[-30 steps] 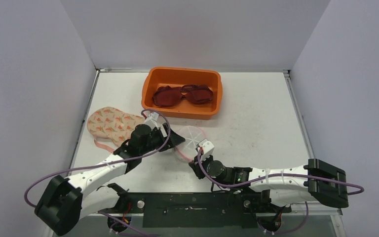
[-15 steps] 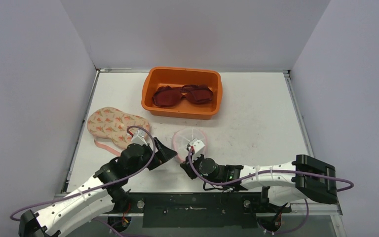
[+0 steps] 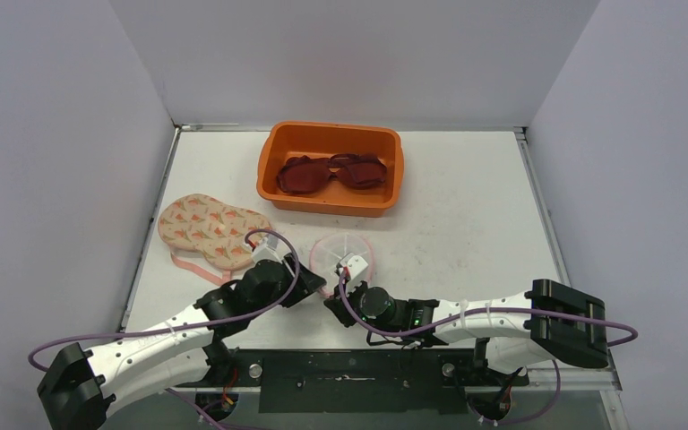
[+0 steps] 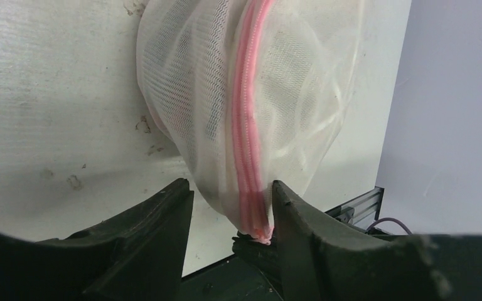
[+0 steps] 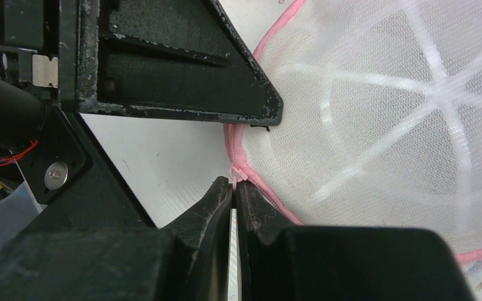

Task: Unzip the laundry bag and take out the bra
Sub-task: Unzip the laundry bag at the center of the board.

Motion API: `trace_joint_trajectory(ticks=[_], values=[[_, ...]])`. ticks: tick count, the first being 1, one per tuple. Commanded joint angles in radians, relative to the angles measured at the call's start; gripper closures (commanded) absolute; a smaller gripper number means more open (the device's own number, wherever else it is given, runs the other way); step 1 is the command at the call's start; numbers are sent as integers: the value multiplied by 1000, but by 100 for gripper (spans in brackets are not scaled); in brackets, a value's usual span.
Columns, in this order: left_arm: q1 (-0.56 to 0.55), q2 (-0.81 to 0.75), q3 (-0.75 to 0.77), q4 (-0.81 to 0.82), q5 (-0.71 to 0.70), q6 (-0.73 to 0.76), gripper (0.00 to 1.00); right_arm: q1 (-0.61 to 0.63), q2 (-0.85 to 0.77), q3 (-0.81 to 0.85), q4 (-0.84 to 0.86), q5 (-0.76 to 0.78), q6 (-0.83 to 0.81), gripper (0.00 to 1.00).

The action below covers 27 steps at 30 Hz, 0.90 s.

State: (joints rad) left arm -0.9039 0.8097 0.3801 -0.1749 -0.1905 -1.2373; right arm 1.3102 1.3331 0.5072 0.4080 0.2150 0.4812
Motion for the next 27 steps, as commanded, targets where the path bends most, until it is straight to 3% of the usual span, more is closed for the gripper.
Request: trace_joint_trajectory(ticks=[1, 11, 19, 27], values=[[-8, 1, 25, 101, -45, -14, 57, 0, -5, 25, 61, -12, -7, 95], [-7, 7, 10, 115, -74, -1, 100, 0, -47, 4, 23, 21, 2, 95], [-7, -3, -12, 136, -69, 19, 100, -27, -110, -30, -117, 141, 34, 95], [5, -7, -25, 210, -33, 59, 100, -43, -179, -73, -151, 162, 42, 95]])
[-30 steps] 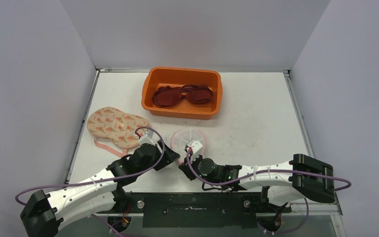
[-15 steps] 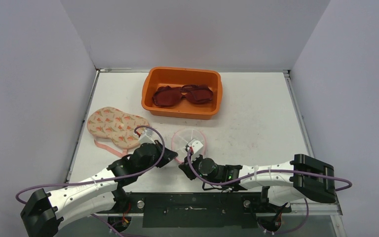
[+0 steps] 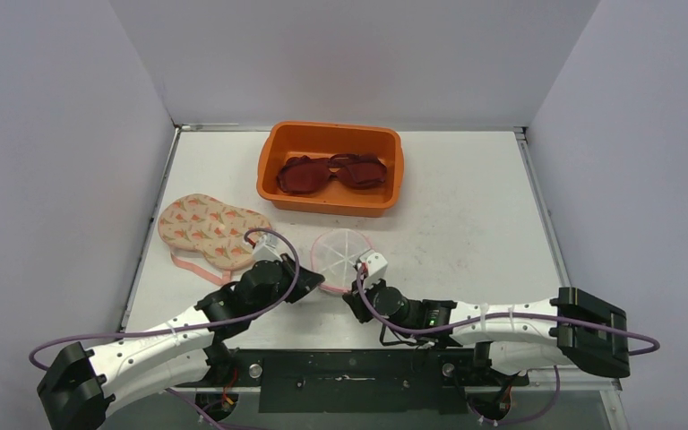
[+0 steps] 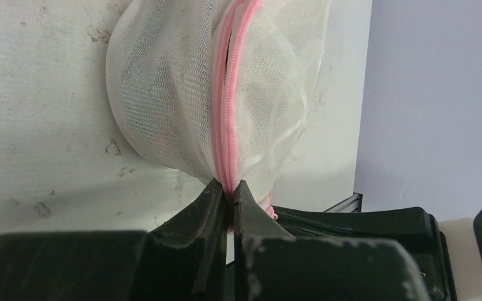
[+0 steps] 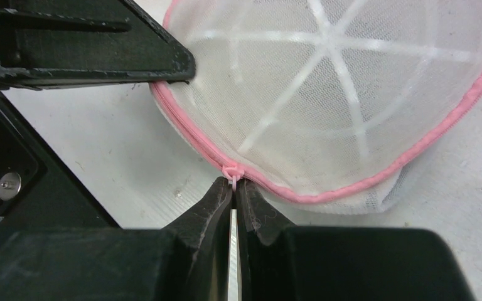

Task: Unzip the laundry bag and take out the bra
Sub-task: Unzip the laundry bag at the center of the board.

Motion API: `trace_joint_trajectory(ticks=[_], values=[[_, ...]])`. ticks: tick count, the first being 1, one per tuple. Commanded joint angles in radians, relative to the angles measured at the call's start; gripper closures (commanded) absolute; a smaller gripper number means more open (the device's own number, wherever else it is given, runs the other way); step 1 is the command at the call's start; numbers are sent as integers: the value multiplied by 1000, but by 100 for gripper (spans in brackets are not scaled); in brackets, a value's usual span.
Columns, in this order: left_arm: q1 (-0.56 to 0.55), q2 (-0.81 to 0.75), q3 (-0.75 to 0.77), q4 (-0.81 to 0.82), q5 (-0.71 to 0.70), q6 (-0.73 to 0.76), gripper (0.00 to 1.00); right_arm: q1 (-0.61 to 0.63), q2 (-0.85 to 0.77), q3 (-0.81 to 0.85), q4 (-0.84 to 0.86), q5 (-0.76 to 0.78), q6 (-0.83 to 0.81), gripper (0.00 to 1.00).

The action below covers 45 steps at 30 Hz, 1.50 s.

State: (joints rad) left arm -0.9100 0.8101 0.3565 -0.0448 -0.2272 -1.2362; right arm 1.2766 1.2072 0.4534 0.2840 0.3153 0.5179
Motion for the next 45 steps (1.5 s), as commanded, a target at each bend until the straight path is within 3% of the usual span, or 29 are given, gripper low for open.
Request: trace_joint_trajectory(ticks=[1, 4, 11, 15, 17, 23, 24, 27, 32, 34, 40, 45], values=[[19, -6, 3, 86, 17, 72, 100, -10, -64, -21, -28, 62, 1, 95], [79, 1, 27, 133, 112, 152, 100, 0, -110, -23, -24, 54, -28, 95], [291, 137, 173, 300, 496, 311, 100, 28, -179, 9, -33, 50, -70, 95], [298, 267, 281, 382, 667, 355, 100, 36, -165, 30, -20, 50, -85, 95], [299, 306, 288, 393, 685, 355, 100, 38, -144, 34, 0, 47, -88, 95], [303, 310, 165, 383, 571, 333, 100, 37, -68, 18, 62, 43, -63, 95], [304, 304, 143, 378, 557, 333, 96, 37, -56, 15, 69, 40, -58, 95], [304, 285, 91, 365, 525, 329, 77, 35, -19, 14, 86, 31, -45, 95], [303, 170, 60, 212, 434, 339, 28, 36, 28, 35, 103, 3, -42, 95], [300, 91, 68, 118, 397, 339, 18, 36, 43, 49, 109, -6, -44, 95], [194, -125, 95, -247, 208, 254, 9, 38, 85, 91, 112, -26, -54, 95], [-3, -189, 74, -276, 25, 86, 9, 38, 121, 119, 119, -47, -61, 95]])
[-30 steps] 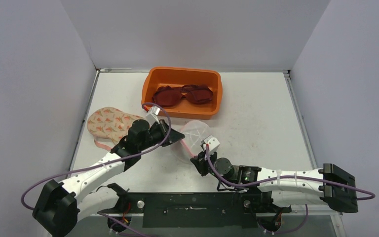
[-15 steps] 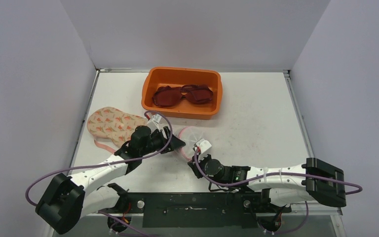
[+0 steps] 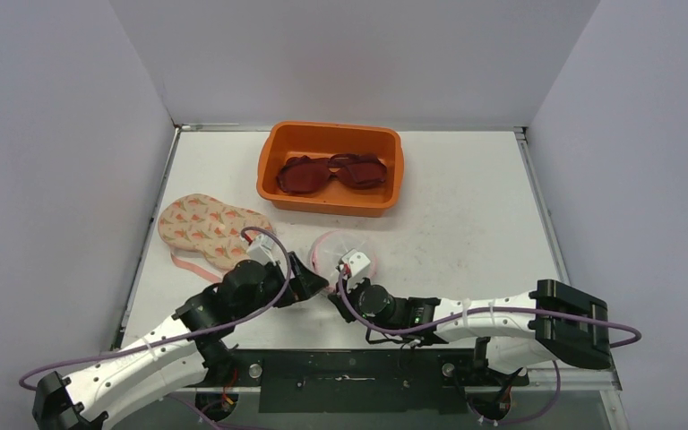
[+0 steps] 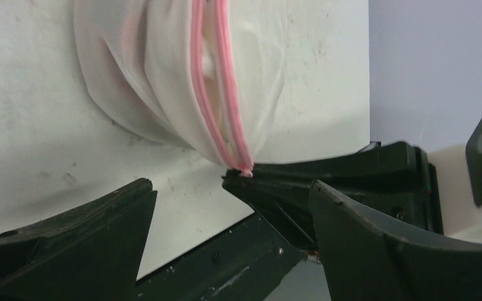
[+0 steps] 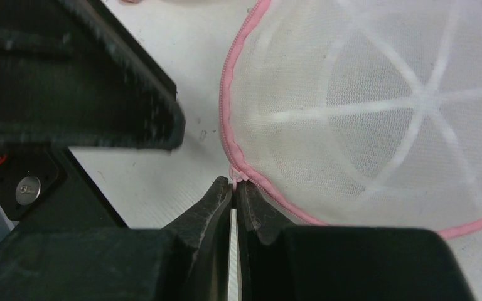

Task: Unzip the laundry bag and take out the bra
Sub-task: Unzip the laundry bag at the center of the board.

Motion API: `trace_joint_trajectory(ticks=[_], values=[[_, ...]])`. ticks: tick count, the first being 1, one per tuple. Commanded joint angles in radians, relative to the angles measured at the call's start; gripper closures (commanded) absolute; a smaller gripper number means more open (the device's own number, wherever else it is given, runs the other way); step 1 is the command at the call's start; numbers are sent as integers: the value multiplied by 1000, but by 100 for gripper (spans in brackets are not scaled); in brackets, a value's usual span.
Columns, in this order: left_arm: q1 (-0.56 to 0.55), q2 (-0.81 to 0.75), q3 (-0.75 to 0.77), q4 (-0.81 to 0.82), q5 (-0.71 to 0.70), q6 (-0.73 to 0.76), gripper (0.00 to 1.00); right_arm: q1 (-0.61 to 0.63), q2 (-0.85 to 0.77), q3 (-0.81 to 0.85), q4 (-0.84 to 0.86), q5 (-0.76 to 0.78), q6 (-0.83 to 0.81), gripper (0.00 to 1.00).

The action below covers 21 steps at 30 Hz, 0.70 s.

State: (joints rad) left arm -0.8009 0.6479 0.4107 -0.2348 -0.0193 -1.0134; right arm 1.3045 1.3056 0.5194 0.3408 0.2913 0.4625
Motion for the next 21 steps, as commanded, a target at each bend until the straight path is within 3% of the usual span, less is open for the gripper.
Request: trace_joint_trajectory(ticks=[1, 12, 21], values=[[-140, -23, 16, -67, -211, -160, 9, 10, 32, 57, 64, -28, -7, 95], [-188, 145, 15, 110, -320, -204, 34, 10, 51, 67, 75, -67, -2, 95], [-188, 173, -9, 164, -354, -213, 67, 12, 33, 47, 76, -64, 10, 95]])
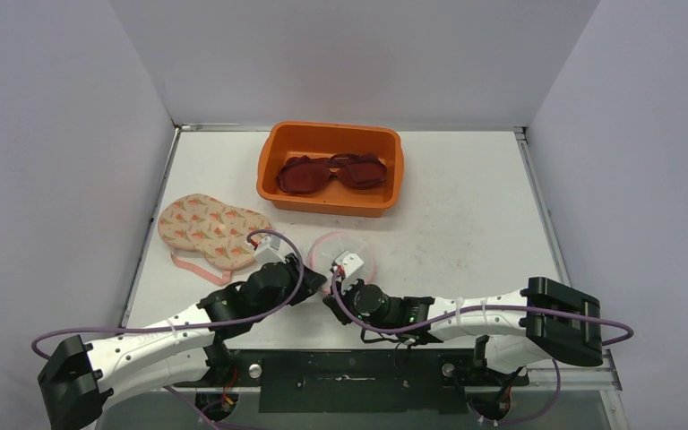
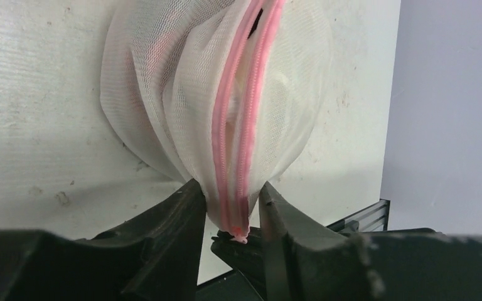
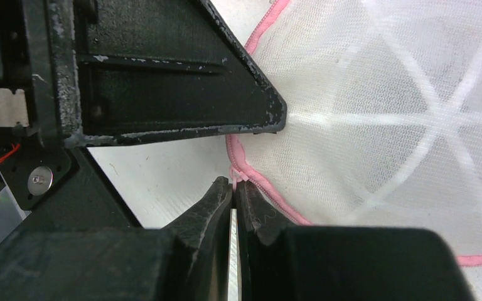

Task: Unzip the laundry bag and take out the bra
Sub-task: Unzip the laundry bag at the center of the board.

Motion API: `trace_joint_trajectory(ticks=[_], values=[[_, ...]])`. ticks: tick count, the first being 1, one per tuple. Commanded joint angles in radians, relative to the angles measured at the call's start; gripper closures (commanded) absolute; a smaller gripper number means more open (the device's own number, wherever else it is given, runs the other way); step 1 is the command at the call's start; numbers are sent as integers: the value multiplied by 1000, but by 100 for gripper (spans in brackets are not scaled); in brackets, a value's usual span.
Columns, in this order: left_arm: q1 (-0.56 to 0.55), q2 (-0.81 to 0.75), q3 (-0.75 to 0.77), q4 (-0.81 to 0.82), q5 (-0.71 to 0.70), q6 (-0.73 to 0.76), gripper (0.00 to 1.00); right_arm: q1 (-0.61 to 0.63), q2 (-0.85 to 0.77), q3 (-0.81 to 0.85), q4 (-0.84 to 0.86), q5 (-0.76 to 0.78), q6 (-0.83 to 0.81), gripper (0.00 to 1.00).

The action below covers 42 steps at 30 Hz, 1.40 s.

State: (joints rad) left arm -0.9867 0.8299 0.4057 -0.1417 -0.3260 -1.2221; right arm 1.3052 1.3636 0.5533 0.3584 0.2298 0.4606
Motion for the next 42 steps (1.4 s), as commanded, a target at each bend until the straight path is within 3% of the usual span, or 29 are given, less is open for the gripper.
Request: trace_joint_trajectory(ticks=[1, 5, 21, 24, 28, 34, 37, 41, 42], values=[[-1, -9, -6, 71, -53, -1, 74, 11, -28, 12, 57, 0, 12, 95], [-2, -15, -11, 67, -70, 9, 100, 11, -49, 5, 27, 23, 16, 95], [13, -75, -29, 107, -24, 87, 100, -3, -181, -89, -140, 182, 86, 95], [64, -61, -18, 178, 83, 159, 100, 22, -223, -92, -134, 198, 45, 95], [199, -1, 12, 307, 341, 261, 100, 40, -289, -95, -127, 190, 12, 95], [325, 184, 153, 440, 660, 365, 100, 55, -309, -77, -103, 174, 0, 95], [327, 275, 209, 452, 709, 379, 100, 58, -276, -64, -77, 166, -7, 95], [330, 275, 160, 449, 660, 360, 100, 60, -224, -50, -50, 156, -4, 95], [330, 258, 140, 438, 642, 355, 95, 60, -214, -50, -45, 151, -2, 95]])
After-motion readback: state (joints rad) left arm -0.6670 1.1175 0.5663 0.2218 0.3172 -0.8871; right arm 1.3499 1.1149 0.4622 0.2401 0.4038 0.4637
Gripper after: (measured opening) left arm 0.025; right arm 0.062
